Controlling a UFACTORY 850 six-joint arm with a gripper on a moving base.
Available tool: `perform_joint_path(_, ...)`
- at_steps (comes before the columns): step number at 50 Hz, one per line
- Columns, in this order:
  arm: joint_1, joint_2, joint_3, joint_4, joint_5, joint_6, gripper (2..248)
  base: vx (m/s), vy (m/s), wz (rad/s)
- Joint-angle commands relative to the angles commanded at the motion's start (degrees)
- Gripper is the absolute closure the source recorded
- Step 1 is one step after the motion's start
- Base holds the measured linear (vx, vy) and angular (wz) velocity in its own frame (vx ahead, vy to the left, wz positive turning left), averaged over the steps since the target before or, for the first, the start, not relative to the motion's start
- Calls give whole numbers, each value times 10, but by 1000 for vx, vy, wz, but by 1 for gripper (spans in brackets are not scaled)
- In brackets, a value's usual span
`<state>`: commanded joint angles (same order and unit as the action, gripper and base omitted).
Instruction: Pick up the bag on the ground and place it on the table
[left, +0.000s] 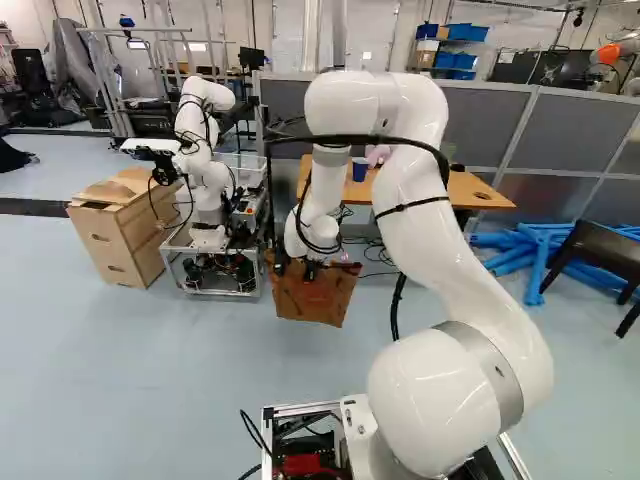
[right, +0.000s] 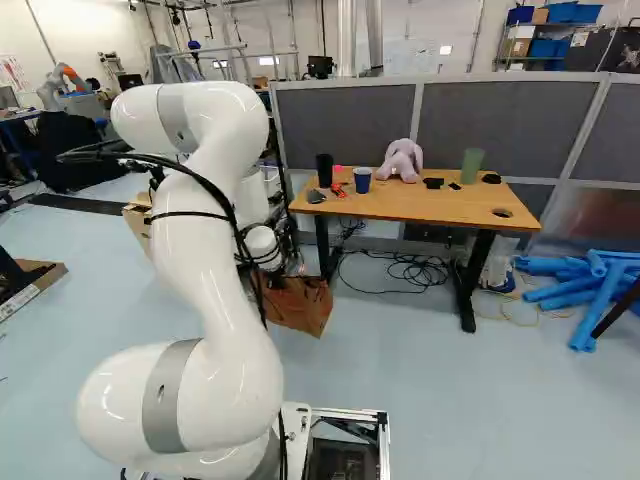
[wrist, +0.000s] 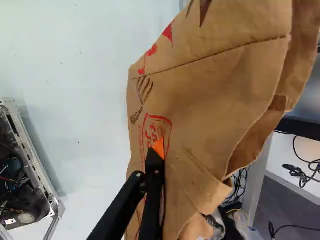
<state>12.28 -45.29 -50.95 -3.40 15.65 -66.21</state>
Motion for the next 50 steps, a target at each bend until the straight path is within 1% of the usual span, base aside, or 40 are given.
perform_joint_path(50,0,111,62,0,0,0,232,0,0,0)
